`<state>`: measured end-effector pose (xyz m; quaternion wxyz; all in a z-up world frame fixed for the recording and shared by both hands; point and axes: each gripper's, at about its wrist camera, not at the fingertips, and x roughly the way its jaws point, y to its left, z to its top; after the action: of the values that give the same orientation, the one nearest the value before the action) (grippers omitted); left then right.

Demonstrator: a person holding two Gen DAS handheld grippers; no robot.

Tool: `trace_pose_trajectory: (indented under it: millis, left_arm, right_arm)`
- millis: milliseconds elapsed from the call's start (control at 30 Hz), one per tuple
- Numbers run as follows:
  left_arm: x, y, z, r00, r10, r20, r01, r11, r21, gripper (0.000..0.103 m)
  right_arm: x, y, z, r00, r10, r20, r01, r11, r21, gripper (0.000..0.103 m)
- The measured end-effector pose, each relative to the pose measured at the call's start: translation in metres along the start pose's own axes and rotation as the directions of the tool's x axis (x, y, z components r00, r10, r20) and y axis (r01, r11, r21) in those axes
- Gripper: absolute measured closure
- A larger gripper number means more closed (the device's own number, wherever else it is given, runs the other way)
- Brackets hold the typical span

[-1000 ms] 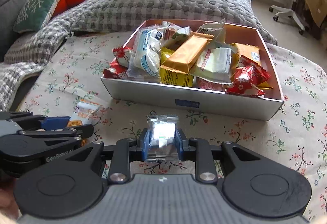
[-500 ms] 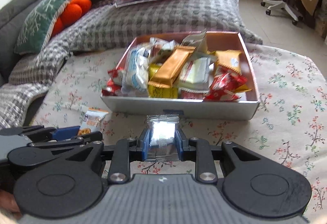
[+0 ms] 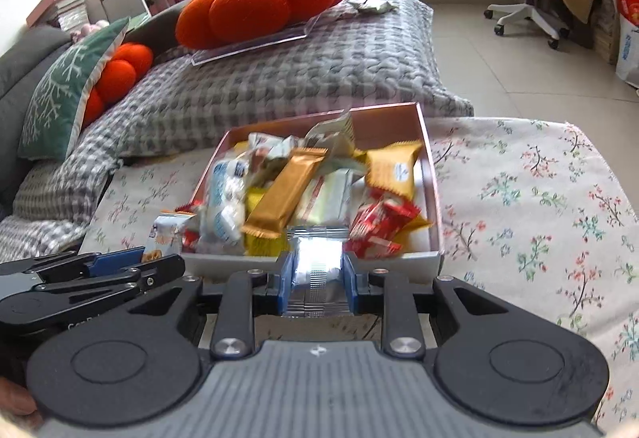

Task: Organize snacks
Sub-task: 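Carry the biscuit packet and silver candy into the box and open both tools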

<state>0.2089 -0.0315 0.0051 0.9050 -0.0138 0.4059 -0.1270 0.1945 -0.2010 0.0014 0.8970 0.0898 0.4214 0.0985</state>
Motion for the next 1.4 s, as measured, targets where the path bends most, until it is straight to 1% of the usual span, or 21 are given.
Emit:
trace_pose_trajectory:
  millis: [133,233,367,533,733,867,967,1033,1100,1200,1333,1400]
  left_arm:
    - [0.016,-0.016,0.012,0.999,-0.040,-0.010,0.040,0.999,0.023,0.067]
    - [0.025,-0.025,0.024,0.998,-0.062,-0.002,0.062,0.998,0.027,0.067]
    - [0.041,-0.029,0.042,0.995,-0.098,-0.007,0.098,0.995,0.001,0.067]
    - [0.063,-0.042,0.060,0.991,-0.135,-0.008,0.135,0.991,-0.012,0.067]
    - [0.090,-0.057,0.071,0.986,-0.162,-0.029,0.162,0.987,-0.004,0.067]
    - [0.098,-0.059,0.081,0.983,-0.184,-0.006,0.183,0.983,-0.015,0.067]
    - [0.106,-0.054,0.087,0.979,-0.204,0.000,0.204,0.978,-0.048,0.067]
    - [0.109,-0.048,0.090,0.976,-0.217,0.006,0.217,0.974,-0.069,0.067]
    - [0.113,-0.044,0.090,0.977,-0.214,0.007,0.214,0.974,-0.074,0.067]
    - [0.119,-0.041,0.089,0.982,-0.191,-0.002,0.191,0.978,-0.079,0.067]
    - [0.125,-0.041,0.091,0.983,-0.182,0.007,0.182,0.980,-0.077,0.067]
    - [0.129,-0.046,0.092,0.982,-0.187,0.015,0.187,0.980,-0.070,0.067]
  right_arm:
    - [0.007,-0.019,0.009,1.000,0.017,-0.002,-0.017,0.999,0.044,0.079]
    - [0.007,-0.031,0.016,0.999,0.023,0.024,-0.025,0.996,0.082,0.079]
    - [0.010,-0.047,0.028,0.997,0.051,0.060,-0.060,0.987,0.149,0.079]
    - [0.020,-0.061,0.044,0.995,0.049,0.084,-0.064,0.978,0.197,0.079]
    - [0.039,-0.084,0.054,0.992,0.097,0.075,-0.114,0.954,0.279,0.079]
    - [0.052,-0.095,0.059,0.992,0.103,0.069,-0.120,0.941,0.317,0.079]
    - [0.059,-0.102,0.064,0.988,0.135,0.079,-0.154,0.920,0.361,0.079]
    - [0.063,-0.102,0.067,0.984,0.153,0.088,-0.175,0.916,0.361,0.079]
    - [0.068,-0.100,0.070,0.984,0.156,0.091,-0.179,0.917,0.357,0.079]
    - [0.076,-0.097,0.071,0.982,0.163,0.095,-0.186,0.913,0.362,0.079]
    - [0.087,-0.093,0.071,0.987,0.136,0.090,-0.160,0.922,0.353,0.079]
    - [0.088,-0.096,0.070,0.987,0.124,0.101,-0.153,0.919,0.363,0.079]
